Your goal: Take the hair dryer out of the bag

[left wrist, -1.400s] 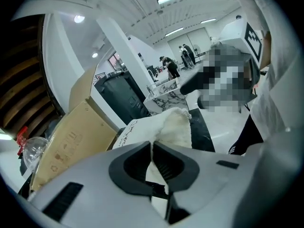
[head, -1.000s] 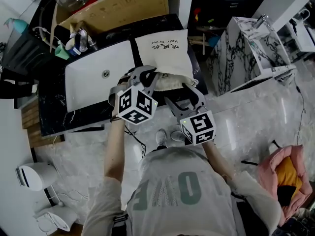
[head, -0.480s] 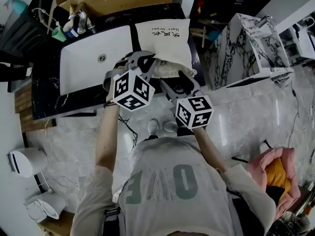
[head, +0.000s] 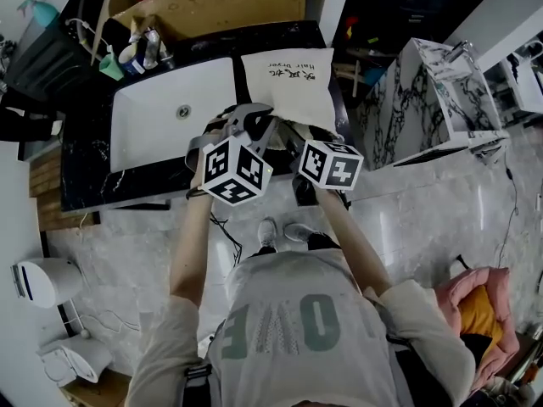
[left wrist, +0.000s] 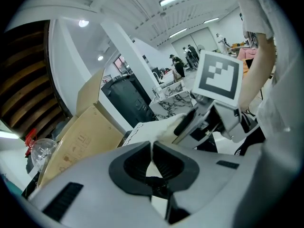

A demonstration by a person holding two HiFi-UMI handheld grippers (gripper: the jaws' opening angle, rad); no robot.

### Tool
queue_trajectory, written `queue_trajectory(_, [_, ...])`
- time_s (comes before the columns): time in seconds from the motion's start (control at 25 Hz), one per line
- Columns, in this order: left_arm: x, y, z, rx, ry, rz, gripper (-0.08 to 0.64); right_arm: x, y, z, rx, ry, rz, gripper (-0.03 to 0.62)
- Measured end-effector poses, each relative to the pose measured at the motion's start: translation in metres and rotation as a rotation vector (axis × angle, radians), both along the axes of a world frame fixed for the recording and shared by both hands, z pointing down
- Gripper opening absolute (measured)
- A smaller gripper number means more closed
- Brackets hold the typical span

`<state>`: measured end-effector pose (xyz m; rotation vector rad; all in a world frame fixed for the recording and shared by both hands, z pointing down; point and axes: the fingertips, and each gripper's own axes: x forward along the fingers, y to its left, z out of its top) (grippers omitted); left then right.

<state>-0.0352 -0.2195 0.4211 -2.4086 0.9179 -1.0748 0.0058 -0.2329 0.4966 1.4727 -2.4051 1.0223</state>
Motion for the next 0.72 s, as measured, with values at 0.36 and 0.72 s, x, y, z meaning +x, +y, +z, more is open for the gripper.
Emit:
queue_trajectory(0.36, [0.002,-0.009,-0.009,0.005,0.015,-0.005,0.041,-0.005,-0.062,0.012,-0.090,-0.017,0.079,0.324])
queue_trajectory(0.72, [-0.003,-0.015,-0.008,0.010,0.008,-0.017,0.041,-0.016,-0.088,0.033,-0.082,0.120,0.072,0.324])
